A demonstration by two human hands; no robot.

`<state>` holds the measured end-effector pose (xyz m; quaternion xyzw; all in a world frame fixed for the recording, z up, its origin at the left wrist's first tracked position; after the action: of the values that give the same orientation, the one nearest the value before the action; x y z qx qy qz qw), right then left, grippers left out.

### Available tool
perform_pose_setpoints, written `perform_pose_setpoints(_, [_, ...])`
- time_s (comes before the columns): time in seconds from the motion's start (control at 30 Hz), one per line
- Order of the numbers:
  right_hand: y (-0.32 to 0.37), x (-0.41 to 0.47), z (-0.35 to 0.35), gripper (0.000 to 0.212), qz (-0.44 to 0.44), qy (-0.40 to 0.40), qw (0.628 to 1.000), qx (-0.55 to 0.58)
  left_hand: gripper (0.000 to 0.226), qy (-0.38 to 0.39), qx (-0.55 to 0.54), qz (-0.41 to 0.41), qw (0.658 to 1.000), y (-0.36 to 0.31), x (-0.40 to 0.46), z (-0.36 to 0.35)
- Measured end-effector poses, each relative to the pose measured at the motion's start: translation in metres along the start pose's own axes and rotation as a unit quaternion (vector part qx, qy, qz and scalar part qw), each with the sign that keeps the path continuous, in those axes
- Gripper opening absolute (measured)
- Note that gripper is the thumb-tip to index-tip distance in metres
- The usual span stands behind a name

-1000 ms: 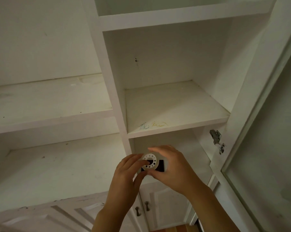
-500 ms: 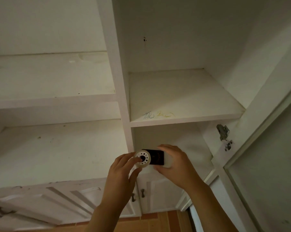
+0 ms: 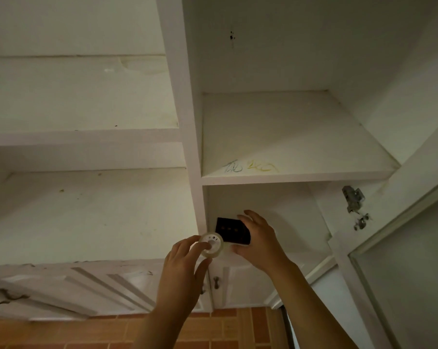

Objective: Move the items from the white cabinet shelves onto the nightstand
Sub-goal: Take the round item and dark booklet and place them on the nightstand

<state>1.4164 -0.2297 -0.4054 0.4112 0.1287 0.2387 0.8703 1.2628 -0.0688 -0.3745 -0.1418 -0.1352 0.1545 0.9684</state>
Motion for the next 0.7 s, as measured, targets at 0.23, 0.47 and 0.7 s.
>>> perform_pose_setpoints(0.23, [-0.022,0.014,-0.023,0.093,-0.018,0.038,0.998,-0.039,0.038,0.004,0.003,0.011,1.000,0.006,0.005,-0.010])
perform_pose_setpoints(0.47, [-0.026,0.021,-0.029,0.078,0.003,0.031,0.996,-0.078,0.037,0.018,-0.005,0.011,1.000,0.001,0.011,-0.014])
perform_pose_setpoints(0.7, [-0.026,0.018,-0.028,0.065,0.021,0.013,0.997,-0.075,0.039,0.021,0.005,0.006,1.000,-0.004,0.014,-0.018])
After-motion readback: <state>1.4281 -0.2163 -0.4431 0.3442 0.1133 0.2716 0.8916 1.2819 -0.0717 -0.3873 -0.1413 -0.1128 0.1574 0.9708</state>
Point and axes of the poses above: each hand's wrist, its own x-axis towards the middle knuckle, its own z-axis out of the back of the hand, y = z × x, the point moved 6 cm from there along x, towards the middle knuckle, and after that the axes turned 14 degrees about x, right-handed, at the moved point
